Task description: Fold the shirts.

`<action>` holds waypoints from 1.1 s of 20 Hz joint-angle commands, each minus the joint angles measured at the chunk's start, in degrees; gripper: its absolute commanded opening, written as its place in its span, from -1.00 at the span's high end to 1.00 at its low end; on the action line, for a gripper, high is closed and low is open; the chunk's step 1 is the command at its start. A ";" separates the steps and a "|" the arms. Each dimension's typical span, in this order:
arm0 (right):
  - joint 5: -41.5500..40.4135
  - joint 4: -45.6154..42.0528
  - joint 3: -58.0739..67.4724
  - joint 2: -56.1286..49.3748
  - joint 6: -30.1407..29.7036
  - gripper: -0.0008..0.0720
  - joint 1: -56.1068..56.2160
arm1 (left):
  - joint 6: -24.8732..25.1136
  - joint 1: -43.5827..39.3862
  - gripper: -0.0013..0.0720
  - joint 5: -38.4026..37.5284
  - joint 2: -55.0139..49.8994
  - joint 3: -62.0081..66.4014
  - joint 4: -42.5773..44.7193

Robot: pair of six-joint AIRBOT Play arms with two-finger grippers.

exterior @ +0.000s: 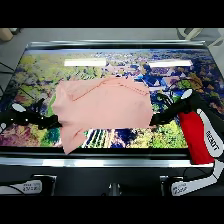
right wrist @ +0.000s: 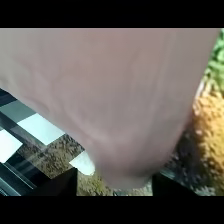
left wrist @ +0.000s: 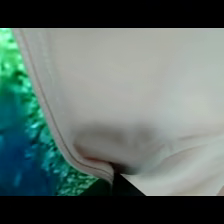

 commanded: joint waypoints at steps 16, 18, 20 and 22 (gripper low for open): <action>-15.93 -26.51 47.76 51.87 3.19 0.92 2.71 | -6.19 -0.61 0.91 15.72 46.80 59.25 1.25; -14.29 -26.53 47.76 53.70 4.28 0.92 2.71 | -6.71 -0.61 0.91 14.29 48.87 59.28 1.42; -11.69 -26.56 47.76 54.03 4.31 0.92 2.71 | -6.71 -0.61 0.91 12.00 49.35 59.30 3.32; -7.87 -26.51 47.76 53.57 4.35 0.92 2.71 | -7.50 -0.61 0.91 7.82 48.85 59.28 5.90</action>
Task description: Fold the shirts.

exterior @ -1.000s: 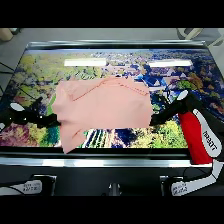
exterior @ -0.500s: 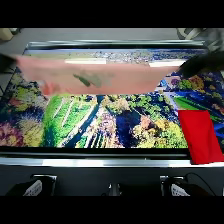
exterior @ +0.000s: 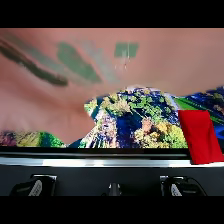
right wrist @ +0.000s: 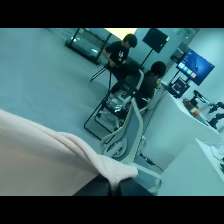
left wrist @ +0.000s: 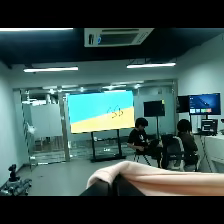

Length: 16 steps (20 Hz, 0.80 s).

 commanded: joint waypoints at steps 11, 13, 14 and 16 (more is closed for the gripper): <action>34.97 0.09 -5.14 -24.87 0.26 0.92 0.09 | -6.08 -0.81 0.91 -32.72 -17.14 -11.52 11.78; 29.05 0.59 -11.91 -31.93 0.00 0.92 0.09 | -4.37 -2.40 0.91 -30.18 -22.08 -20.68 11.78; 24.76 0.79 -14.86 -35.54 0.11 0.92 0.09 | -3.72 -3.41 0.91 -27.54 -24.74 -25.35 11.76; 17.51 2.75 -16.52 -43.12 1.40 0.92 0.09 | -2.86 -5.31 0.91 -20.85 -30.23 -31.61 11.76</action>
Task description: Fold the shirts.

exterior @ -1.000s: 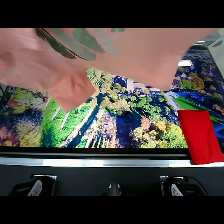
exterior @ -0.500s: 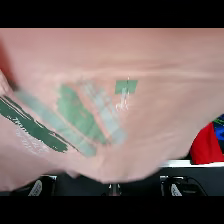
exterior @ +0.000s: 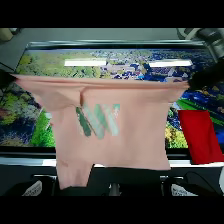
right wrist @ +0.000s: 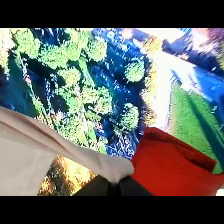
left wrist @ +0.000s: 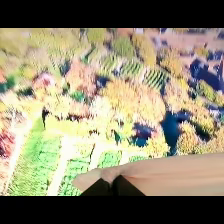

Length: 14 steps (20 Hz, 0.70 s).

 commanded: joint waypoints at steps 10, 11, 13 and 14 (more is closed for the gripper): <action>-39.82 11.23 -4.42 -23.52 4.42 0.92 -0.07 | 1.68 -7.21 0.90 30.91 -29.64 -6.84 0.48; -42.42 10.88 -4.42 -23.52 4.44 0.92 -0.07 | 1.70 -6.99 0.90 32.11 -30.25 -5.46 0.50; -45.05 10.93 -4.42 -23.78 5.22 0.92 -0.07 | -0.02 -6.64 0.90 34.53 -30.60 -3.78 0.48; -43.91 11.56 -4.42 -24.30 5.53 0.92 -0.04 | -1.81 -6.60 0.90 34.62 -30.75 -3.82 0.50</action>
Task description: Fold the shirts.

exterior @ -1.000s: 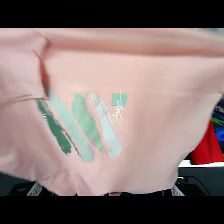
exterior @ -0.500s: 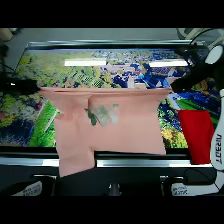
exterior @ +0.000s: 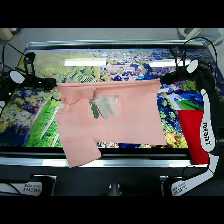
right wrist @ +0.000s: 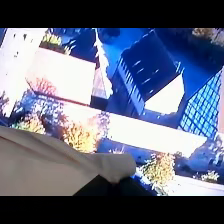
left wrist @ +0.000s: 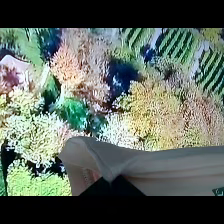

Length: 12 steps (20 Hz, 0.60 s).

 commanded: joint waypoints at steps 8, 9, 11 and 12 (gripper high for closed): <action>15.39 0.57 0.00 -2.67 -2.51 0.92 -0.55 | -6.19 -0.04 0.90 -11.21 -2.10 2.43 4.72; 19.30 -0.44 0.00 -1.66 -3.28 0.92 -0.72 | -6.21 -0.09 0.90 -15.26 -0.85 2.43 7.23; 26.21 -1.18 -0.20 -1.51 -3.34 0.92 -0.61 | -6.27 -0.17 0.90 -23.10 -0.66 1.73 8.00; 27.34 -0.81 -1.01 -2.01 -3.50 0.92 -0.22 | -6.25 -0.63 0.90 -25.29 -1.07 0.09 6.93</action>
